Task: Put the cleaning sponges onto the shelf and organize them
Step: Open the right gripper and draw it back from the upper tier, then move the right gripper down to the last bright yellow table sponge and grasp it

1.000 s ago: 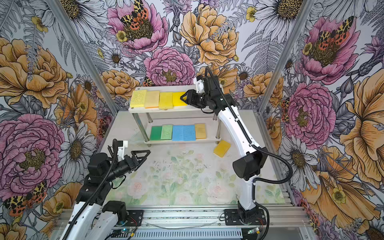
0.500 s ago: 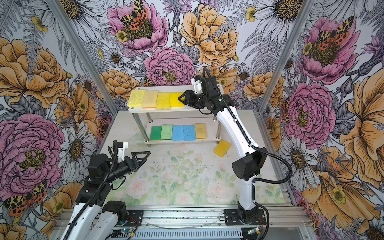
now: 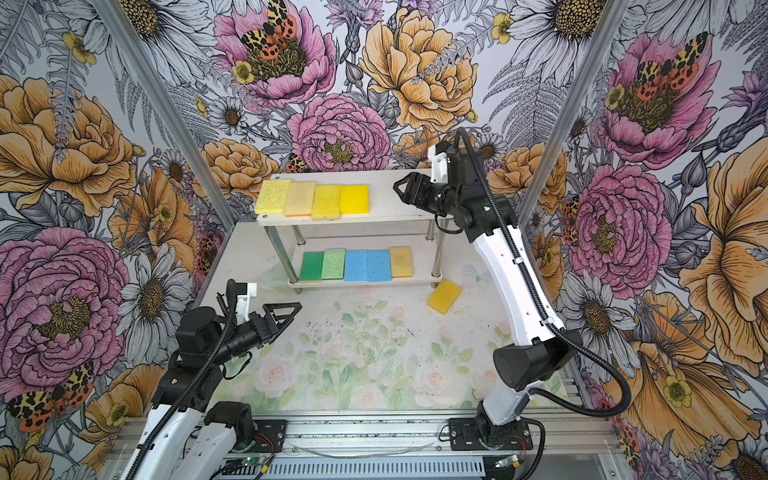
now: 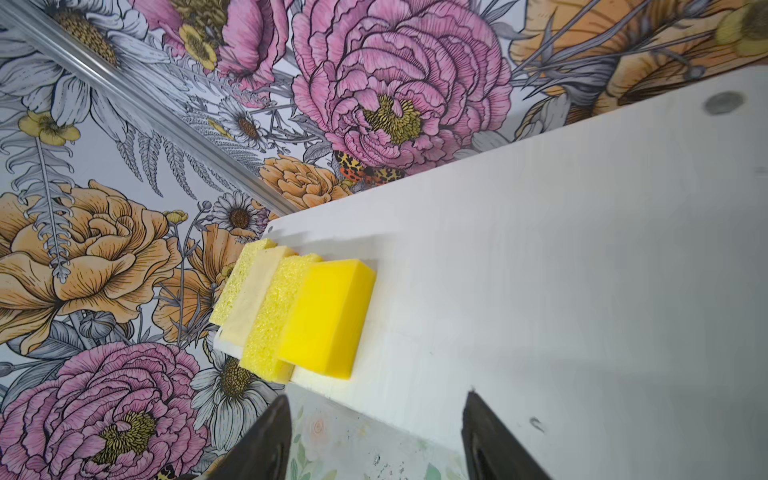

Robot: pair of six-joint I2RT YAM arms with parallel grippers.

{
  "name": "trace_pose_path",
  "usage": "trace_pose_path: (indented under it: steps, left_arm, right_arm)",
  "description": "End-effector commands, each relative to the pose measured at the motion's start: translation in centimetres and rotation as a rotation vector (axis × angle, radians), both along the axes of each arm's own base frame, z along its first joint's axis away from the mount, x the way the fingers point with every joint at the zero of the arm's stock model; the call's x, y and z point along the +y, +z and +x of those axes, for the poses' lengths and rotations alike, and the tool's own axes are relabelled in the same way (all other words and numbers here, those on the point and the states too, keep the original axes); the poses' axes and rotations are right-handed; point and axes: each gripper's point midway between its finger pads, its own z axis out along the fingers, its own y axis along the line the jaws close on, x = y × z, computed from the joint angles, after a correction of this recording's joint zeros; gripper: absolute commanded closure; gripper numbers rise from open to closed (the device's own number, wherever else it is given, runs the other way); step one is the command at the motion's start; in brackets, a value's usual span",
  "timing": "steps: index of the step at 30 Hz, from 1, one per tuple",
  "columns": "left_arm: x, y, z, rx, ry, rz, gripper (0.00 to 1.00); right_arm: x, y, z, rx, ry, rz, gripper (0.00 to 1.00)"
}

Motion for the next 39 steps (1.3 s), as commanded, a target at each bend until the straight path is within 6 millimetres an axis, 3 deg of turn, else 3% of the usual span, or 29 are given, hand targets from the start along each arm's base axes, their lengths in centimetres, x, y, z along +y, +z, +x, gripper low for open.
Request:
trace_pose_path:
  steps: [1, 4, 8, 11, 13, 19, 23, 32, 39]
  left_arm:
    - [-0.4, 1.7, -0.5, -0.062, -0.035, 0.008, 0.01]
    - [-0.5, 1.5, -0.4, -0.061, -0.030, 0.014, 0.01]
    - [-0.5, 0.0, 0.0, -0.024, -0.018, 0.029, 0.01]
    - [-0.5, -0.8, 0.3, -0.005, -0.002, 0.045, 0.01]
    - [-0.4, -1.8, 0.5, 0.023, 0.015, 0.057, 0.01]
    - [0.0, -6.0, 1.1, 0.141, 0.071, 0.102, 0.01]
    - [-0.4, -7.1, 1.2, 0.178, 0.070, 0.123, 0.01]
    - [-1.1, -6.9, 1.2, 0.176, 0.050, 0.052, 0.01]
    - [-1.2, -6.8, 1.1, 0.176, 0.042, 0.046, 0.01]
  right_arm:
    - [-5.0, 0.5, -1.2, -0.028, -0.113, -0.023, 0.26]
    - [-10.1, -1.6, -2.4, 0.026, -0.239, -0.013, 0.16]
    - [-16.0, -6.4, -4.7, 0.136, -0.399, 0.010, 0.02]
    - [-19.1, -10.9, -6.6, 0.228, -0.493, 0.036, 0.01]
    - [-20.2, -14.2, -7.7, 0.296, -0.522, 0.074, 0.01]
    - [-19.3, -24.4, -9.8, 0.491, -0.504, 0.209, 0.02]
    - [-18.2, -29.1, -10.4, 0.570, -0.487, 0.266, 0.06]
    - [-16.3, -34.4, -10.2, 0.666, -0.454, 0.243, 0.10]
    - [-15.9, -36.6, -9.0, 0.692, -0.442, 0.236, 0.15]
